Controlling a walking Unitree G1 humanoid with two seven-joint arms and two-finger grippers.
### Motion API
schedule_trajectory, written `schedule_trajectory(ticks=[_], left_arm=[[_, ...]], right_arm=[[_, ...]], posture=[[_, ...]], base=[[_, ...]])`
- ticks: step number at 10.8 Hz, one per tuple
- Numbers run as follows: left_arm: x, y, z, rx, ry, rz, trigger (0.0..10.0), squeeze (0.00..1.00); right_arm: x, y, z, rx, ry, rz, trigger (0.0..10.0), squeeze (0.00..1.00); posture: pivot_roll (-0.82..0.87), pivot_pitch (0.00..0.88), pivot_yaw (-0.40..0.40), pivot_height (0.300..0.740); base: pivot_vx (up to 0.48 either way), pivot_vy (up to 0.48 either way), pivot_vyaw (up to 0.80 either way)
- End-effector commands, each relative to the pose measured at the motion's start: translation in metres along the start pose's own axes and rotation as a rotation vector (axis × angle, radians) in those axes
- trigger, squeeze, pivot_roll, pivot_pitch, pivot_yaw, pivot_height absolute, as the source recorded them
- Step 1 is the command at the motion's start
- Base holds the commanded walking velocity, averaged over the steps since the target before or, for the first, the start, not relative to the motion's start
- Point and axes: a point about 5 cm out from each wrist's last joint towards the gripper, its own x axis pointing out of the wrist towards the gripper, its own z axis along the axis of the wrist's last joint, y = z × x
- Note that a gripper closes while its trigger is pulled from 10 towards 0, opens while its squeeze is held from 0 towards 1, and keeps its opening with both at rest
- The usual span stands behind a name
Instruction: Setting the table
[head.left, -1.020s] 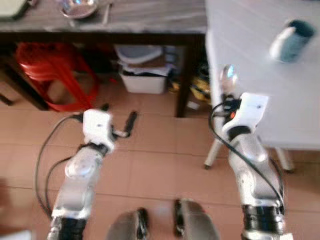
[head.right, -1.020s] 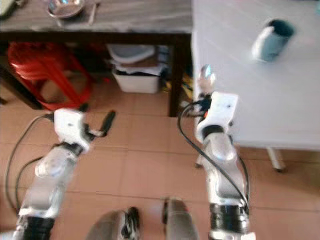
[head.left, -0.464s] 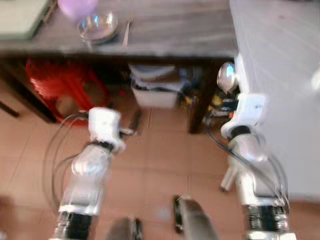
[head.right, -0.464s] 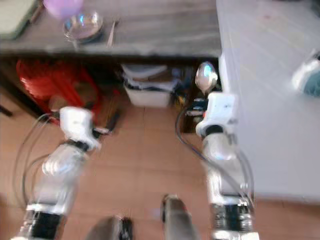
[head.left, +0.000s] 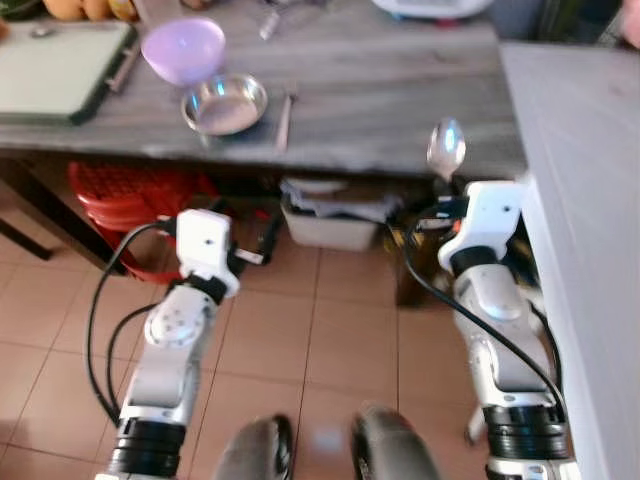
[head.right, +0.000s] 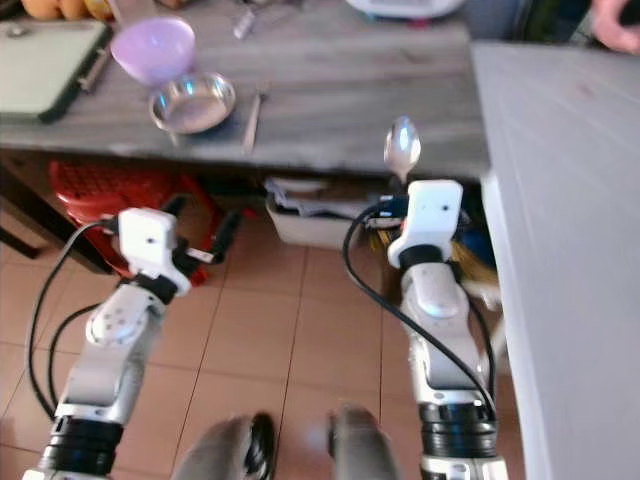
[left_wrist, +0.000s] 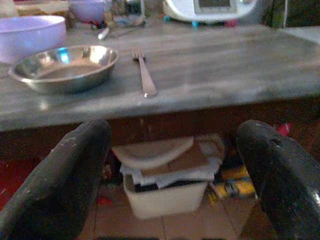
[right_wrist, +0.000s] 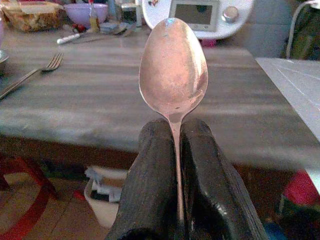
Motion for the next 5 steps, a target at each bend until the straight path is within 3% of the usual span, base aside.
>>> schedule_trajectory(ticks=[1, 2, 4, 5], left_arm=[[-0.0018, -0.0010, -0.0004, 0.008, 0.003, -0.001, 10.0, 0.00], [-0.0018, -0.0011, -0.0002, 0.008, 0.003, -0.001, 10.0, 0.00], [-0.0018, -0.0011, 0.0003, 0.006, 0.002, -0.001, 10.0, 0.00], [-0.0018, 0.0005, 0.0001, -0.009, 0.007, 0.010, 10.0, 0.00]], right_arm=[[0.0002, -0.0014, 0.0033, 0.005, -0.015, -0.011, 10.0, 0.00], [0.0002, -0.0016, 0.0034, 0.005, -0.015, -0.012, 10.0, 0.00], [-0.0006, -0.0045, 0.0014, 0.005, -0.010, -0.027, 10.0, 0.00], [-0.0016, -0.0053, 0.0007, 0.001, -0.009, -0.030, 10.0, 0.00]], posture=[[-0.07, 0.183, 0.040, 0.740], [-0.07, 0.184, 0.040, 0.740], [-0.07, 0.188, 0.042, 0.740], [-0.07, 0.190, 0.043, 0.740]], base=[[0.461, 0.000, 0.45], [0.461, 0.000, 0.57], [0.458, 0.000, 0.00], [0.364, 0.315, 0.00]])
